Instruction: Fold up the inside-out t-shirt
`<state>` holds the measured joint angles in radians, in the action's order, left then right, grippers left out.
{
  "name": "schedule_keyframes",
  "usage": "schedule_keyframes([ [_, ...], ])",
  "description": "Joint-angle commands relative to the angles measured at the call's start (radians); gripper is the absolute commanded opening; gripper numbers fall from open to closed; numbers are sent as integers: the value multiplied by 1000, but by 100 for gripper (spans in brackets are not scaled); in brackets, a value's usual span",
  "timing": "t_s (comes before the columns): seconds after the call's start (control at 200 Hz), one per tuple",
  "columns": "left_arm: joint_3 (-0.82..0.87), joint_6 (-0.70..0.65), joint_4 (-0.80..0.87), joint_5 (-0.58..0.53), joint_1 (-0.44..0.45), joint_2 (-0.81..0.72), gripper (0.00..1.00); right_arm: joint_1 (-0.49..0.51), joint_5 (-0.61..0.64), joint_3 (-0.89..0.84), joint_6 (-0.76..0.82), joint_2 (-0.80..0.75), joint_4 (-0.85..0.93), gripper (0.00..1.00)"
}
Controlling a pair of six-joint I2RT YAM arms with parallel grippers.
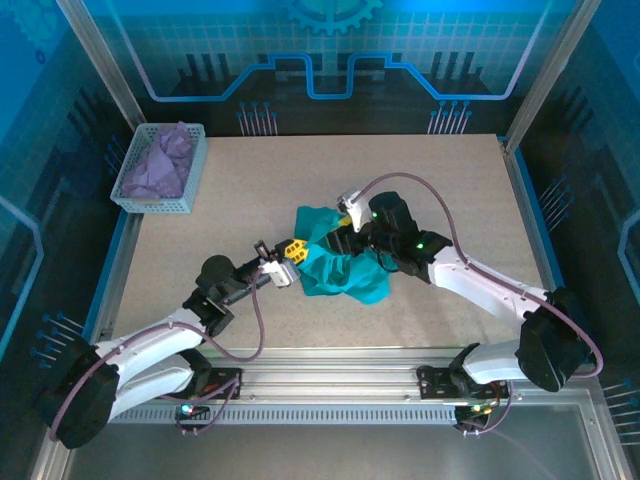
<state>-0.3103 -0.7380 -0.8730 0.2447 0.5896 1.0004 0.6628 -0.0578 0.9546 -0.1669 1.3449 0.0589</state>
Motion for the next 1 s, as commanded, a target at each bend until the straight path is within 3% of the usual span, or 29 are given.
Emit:
schedule_keyframes([
  [0.0, 3, 15, -35, 31, -7, -12, 0, 16, 142, 54, -57, -11, 3, 35],
  [0.17, 8, 15, -37, 31, -7, -11, 0, 17, 237, 86, -45, -6, 78, 18],
  [0.3, 8, 11, -35, 23, -8, -9, 0, 16, 257, 129, -11, -2, 156, 12],
  [0.61, 11, 5, -28, 8, -7, -16, 0, -26, 217, 271, 68, 20, 458, 21],
  [0.74, 4, 2, -13, 8, -7, -13, 0, -35, 163, 304, 82, 19, 519, 26],
  [0.99, 1, -1, -1, 9, -8, -6, 0, -43, 111, 347, 98, 31, 584, 24],
])
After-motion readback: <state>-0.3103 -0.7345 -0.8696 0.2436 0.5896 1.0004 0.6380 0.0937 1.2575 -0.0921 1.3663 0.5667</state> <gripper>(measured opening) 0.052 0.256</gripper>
